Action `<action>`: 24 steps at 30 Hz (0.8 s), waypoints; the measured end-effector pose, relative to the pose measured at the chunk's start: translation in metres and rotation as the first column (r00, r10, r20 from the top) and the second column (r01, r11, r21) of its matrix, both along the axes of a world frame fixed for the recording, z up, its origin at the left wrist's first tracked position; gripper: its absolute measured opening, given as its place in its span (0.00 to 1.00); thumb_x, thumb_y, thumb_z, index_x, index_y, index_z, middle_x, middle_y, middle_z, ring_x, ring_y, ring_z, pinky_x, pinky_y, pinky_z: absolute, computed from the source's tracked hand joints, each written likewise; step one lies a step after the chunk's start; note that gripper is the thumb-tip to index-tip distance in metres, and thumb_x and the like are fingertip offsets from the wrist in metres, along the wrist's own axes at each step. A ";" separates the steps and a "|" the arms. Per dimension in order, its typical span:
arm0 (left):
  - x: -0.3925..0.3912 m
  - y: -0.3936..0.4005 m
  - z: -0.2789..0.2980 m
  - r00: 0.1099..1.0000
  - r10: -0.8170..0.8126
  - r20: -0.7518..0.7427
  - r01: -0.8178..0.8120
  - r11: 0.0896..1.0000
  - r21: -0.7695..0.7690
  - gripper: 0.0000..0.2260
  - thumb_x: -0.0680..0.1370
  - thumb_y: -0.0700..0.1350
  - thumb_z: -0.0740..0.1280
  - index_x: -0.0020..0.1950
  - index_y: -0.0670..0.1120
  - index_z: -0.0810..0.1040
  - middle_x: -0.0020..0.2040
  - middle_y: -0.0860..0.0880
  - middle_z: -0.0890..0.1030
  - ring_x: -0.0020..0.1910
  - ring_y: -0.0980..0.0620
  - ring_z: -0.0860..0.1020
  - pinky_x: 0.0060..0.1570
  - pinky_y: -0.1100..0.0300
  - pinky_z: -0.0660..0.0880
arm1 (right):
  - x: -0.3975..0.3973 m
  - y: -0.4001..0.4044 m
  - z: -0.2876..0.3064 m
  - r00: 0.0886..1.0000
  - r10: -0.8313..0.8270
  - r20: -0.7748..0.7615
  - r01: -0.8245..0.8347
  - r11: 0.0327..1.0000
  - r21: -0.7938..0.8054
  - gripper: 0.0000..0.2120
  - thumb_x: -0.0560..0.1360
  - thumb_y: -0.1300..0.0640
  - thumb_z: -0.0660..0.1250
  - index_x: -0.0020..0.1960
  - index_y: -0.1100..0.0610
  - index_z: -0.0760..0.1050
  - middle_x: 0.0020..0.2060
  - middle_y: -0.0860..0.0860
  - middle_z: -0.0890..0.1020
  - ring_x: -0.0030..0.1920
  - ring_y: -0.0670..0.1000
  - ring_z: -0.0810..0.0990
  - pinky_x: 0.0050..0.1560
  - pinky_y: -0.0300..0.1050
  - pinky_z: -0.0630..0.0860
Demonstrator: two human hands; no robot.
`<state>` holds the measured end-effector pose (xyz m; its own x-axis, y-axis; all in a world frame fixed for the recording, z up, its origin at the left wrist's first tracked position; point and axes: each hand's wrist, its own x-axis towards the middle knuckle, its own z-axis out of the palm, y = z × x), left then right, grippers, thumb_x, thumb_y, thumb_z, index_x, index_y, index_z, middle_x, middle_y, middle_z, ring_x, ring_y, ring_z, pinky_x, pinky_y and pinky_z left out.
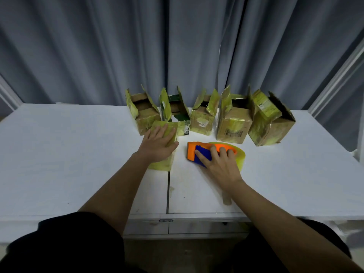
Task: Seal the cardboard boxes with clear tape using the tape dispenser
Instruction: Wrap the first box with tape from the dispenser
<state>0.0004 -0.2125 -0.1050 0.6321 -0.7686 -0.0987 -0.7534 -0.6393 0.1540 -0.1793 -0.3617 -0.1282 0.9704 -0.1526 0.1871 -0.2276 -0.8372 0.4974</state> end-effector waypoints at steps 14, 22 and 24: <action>-0.018 0.026 0.015 0.871 0.079 -0.485 -0.274 0.897 -0.346 0.29 0.80 0.40 0.53 0.78 0.53 0.46 0.79 0.48 0.50 0.76 0.48 0.53 0.74 0.51 0.55 | 0.006 0.046 0.020 0.918 0.142 0.370 -0.366 0.661 0.655 0.23 0.76 0.58 0.53 0.68 0.58 0.74 0.62 0.56 0.78 0.61 0.55 0.75 0.61 0.46 0.71; -0.043 0.064 -0.011 0.814 0.109 -0.571 -0.459 0.723 -0.517 0.27 0.83 0.51 0.56 0.78 0.44 0.50 0.76 0.46 0.59 0.75 0.48 0.58 0.68 0.62 0.55 | 0.032 0.109 0.003 0.943 -0.193 0.272 -0.281 -0.017 0.960 0.22 0.84 0.59 0.53 0.77 0.54 0.56 0.74 0.42 0.56 0.75 0.41 0.52 0.73 0.35 0.51; -0.047 0.069 -0.022 0.715 0.105 -0.691 -0.562 0.674 -0.479 0.29 0.81 0.56 0.56 0.78 0.45 0.53 0.76 0.48 0.62 0.74 0.51 0.62 0.69 0.63 0.56 | 0.037 0.119 -0.001 0.929 -0.255 0.270 -0.311 -0.135 0.941 0.24 0.84 0.58 0.52 0.78 0.52 0.52 0.74 0.40 0.54 0.76 0.42 0.51 0.75 0.41 0.53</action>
